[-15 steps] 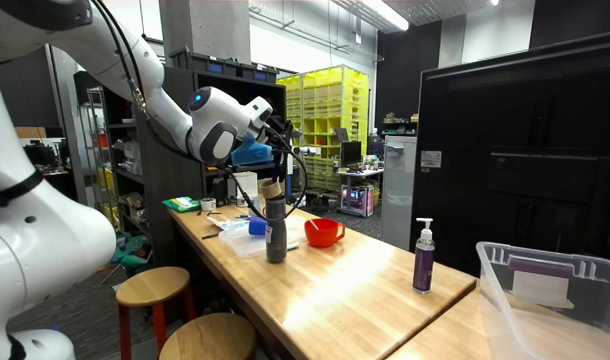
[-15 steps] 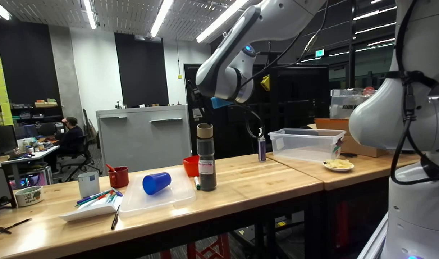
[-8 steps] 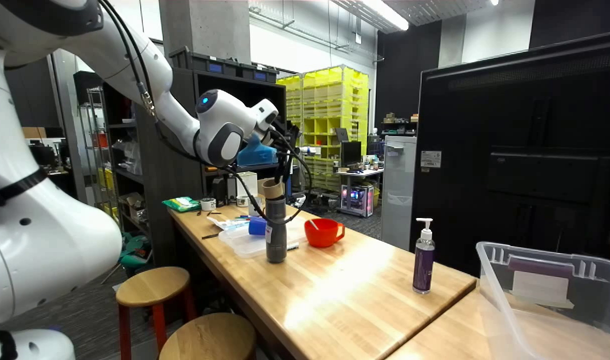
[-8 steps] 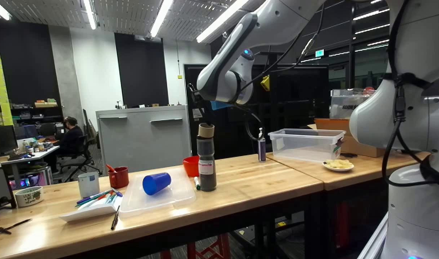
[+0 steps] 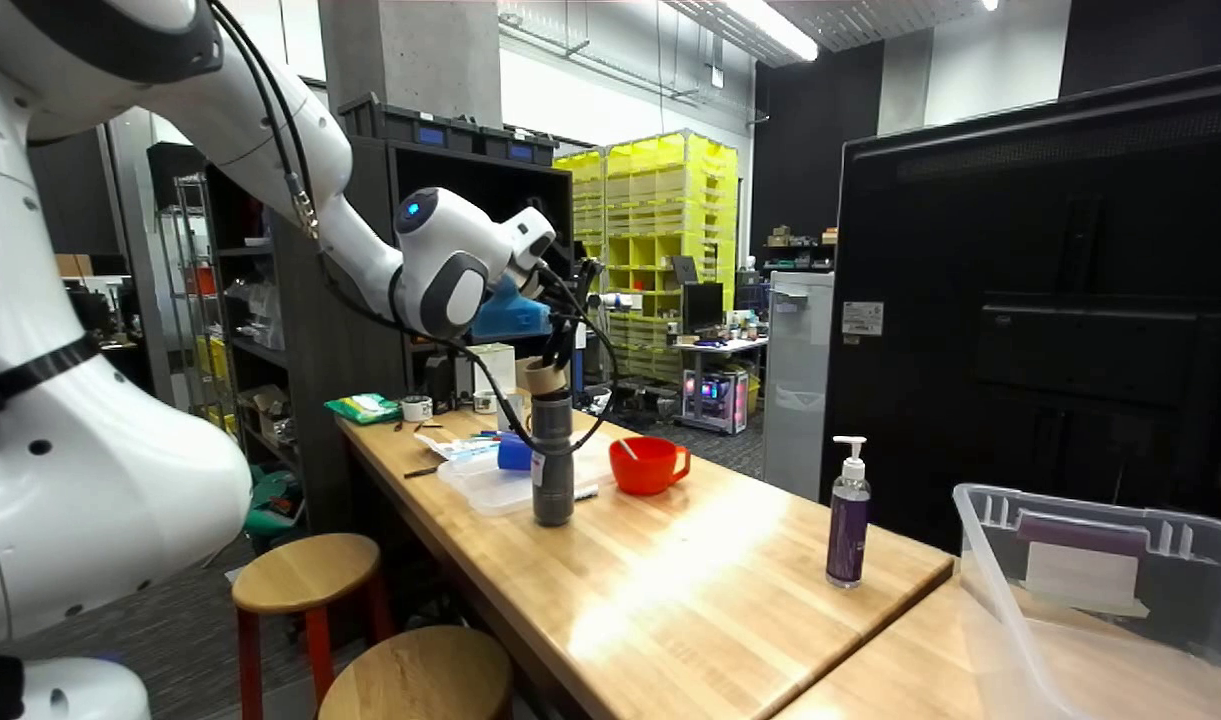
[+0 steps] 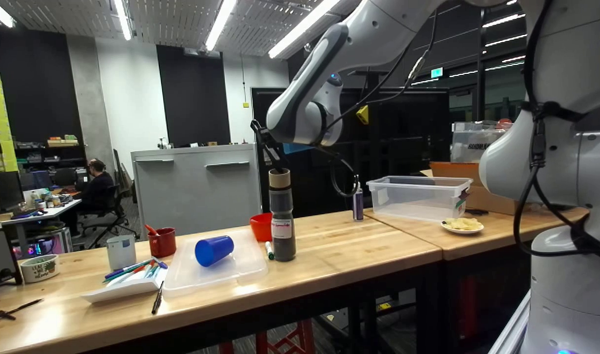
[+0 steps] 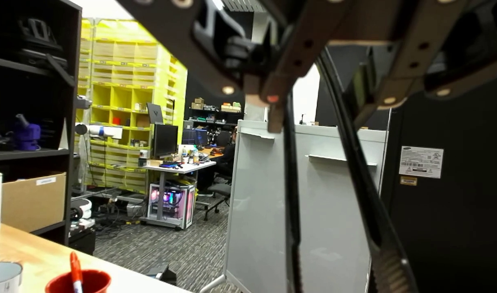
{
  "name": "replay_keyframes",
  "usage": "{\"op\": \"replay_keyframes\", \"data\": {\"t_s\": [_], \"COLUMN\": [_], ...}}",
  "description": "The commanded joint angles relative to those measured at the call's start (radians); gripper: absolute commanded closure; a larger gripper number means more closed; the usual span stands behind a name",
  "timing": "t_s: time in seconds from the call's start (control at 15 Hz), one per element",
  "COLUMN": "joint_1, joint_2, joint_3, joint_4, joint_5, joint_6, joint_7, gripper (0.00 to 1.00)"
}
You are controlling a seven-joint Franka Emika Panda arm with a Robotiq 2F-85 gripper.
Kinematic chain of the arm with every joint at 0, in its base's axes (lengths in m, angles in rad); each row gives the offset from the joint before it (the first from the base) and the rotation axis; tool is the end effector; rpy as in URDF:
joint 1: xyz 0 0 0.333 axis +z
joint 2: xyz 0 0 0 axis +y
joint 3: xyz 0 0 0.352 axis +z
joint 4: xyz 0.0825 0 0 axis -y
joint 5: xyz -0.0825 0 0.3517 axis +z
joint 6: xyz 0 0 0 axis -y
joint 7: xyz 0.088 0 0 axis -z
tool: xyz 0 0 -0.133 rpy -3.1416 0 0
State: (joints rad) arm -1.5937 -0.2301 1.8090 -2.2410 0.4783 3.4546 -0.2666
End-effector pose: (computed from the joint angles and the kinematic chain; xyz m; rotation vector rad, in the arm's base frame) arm 0.5566 0.1116 0.5331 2.5454 0.1044 1.6936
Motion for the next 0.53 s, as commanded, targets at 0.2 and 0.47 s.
{"op": "replay_keyframes", "data": {"t_s": [0.2,0.47], "joint_1": [-0.097,-0.128], "joint_2": [-0.028,-0.032], "joint_3": [0.091,0.117], "joint_4": [0.030,0.044], "joint_5": [-0.054,-0.064], "joint_6": [0.000,0.000], "joint_7": [0.073,0.086], "gripper": [0.92,0.92]}}
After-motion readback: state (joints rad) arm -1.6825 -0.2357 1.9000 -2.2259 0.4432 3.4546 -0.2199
